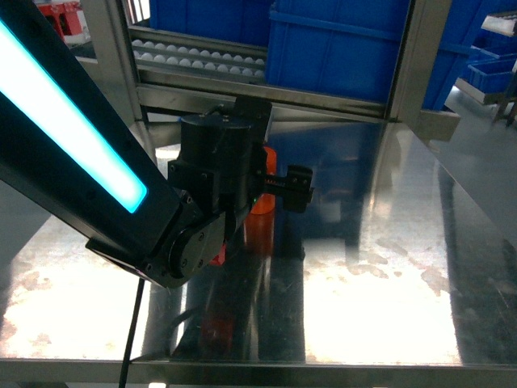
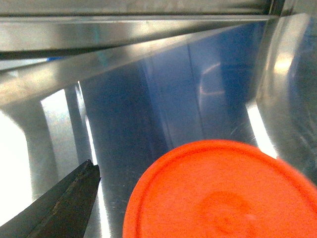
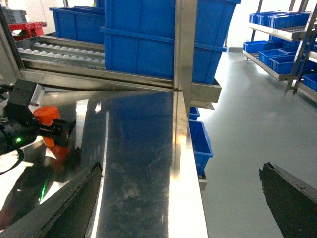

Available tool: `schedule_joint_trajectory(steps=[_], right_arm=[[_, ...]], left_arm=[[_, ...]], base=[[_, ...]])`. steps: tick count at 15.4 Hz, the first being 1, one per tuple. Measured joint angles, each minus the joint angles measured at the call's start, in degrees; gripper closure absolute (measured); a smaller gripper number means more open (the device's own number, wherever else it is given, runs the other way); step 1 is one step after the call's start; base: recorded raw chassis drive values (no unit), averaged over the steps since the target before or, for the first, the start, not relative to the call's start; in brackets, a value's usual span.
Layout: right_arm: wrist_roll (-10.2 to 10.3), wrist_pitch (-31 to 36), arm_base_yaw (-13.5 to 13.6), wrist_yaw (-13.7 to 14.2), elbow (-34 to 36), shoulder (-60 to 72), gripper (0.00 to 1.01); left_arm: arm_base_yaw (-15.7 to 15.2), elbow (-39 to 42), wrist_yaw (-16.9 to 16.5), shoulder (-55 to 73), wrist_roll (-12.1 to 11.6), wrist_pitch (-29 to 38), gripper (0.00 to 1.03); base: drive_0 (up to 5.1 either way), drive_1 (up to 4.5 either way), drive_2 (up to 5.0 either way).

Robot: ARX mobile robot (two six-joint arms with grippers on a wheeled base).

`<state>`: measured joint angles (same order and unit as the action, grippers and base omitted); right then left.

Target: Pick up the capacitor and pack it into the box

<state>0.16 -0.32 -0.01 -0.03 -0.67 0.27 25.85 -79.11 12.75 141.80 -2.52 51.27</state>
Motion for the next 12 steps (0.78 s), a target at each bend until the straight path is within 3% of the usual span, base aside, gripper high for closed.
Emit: schedule_joint_trajectory(steps=[1,4,5,8,12], right_arm=[[0.0,0.02,0.0,0.0,0.0,0.0,0.03],[0.0,0.02,0.0,0.02,0.0,0.0,0.03],[-0.02,0.02,0.0,0.0,0.0,0.0,0.03],[0.0,0.02,0.0,0.02,0.0,0.0,0.03],[0.0,0.02,0.0,0.02,0.0,0.0,0.03]], left_arm=[[-0.17,-1.38,0.09,1.53,0.7,-0.68,0.09],[0.11,-1.86,-0.37,1.31,2.32,-3.15,0.5],[0.31,-1.18,0.17,0.46,2.93,-3.61,0.6],[-0.17,4.74,1.73,-7.82,6.03,-1.84,0.6],[-1.66,16.81,5.22,-24.5,5.25,2.67,0.6]], base=[[0.0,0.0,0.0],[0.0,0.0,0.0],[0.0,0.0,0.0],[0.0,0.0,0.0],[0.0,0.0,0.0]])
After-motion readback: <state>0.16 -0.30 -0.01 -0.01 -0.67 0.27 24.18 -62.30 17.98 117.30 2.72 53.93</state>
